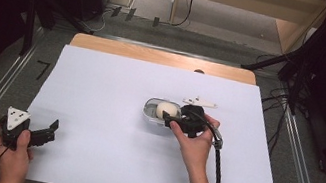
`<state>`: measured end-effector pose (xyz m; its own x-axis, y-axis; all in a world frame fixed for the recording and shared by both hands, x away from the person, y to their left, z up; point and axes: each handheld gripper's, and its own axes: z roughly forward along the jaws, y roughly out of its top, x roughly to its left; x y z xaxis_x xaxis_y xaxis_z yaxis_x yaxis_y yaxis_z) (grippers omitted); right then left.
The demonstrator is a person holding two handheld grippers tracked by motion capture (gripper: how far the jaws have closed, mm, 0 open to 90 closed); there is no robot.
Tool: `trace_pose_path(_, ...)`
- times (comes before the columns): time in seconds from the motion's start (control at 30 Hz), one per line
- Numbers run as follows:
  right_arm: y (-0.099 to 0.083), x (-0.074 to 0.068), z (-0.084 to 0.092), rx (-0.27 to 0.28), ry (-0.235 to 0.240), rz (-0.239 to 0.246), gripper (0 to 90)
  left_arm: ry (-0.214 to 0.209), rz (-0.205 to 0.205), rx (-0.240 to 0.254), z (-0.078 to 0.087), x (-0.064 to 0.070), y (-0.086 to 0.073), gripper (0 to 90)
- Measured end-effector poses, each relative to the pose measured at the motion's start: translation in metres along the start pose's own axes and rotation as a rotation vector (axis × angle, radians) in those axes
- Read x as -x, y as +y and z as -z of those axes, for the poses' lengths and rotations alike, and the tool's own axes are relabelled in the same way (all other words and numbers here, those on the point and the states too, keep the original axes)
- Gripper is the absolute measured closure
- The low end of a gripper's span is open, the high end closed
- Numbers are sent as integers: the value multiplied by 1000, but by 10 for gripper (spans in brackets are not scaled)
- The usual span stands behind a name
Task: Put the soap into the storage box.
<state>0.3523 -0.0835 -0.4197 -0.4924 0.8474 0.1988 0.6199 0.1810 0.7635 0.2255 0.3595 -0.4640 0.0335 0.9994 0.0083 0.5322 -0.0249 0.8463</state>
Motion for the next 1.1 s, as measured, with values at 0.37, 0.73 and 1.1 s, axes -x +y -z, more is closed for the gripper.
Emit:
trace_pose_path(0.37, -9, 13, 17, 57, -41, -4, 157, 3, -3, 3, 0, 0, 0, 0)
trace_pose_path(0.73, -26, 39, 32, 53, -66, -43, 22, 3, -10, 1, 0, 1, 0, 0)
trace_pose_path(1.1, -47, 60, 47, 56, -107, -60, 22, 8, -14, 3, 0, 1, 0, 0)
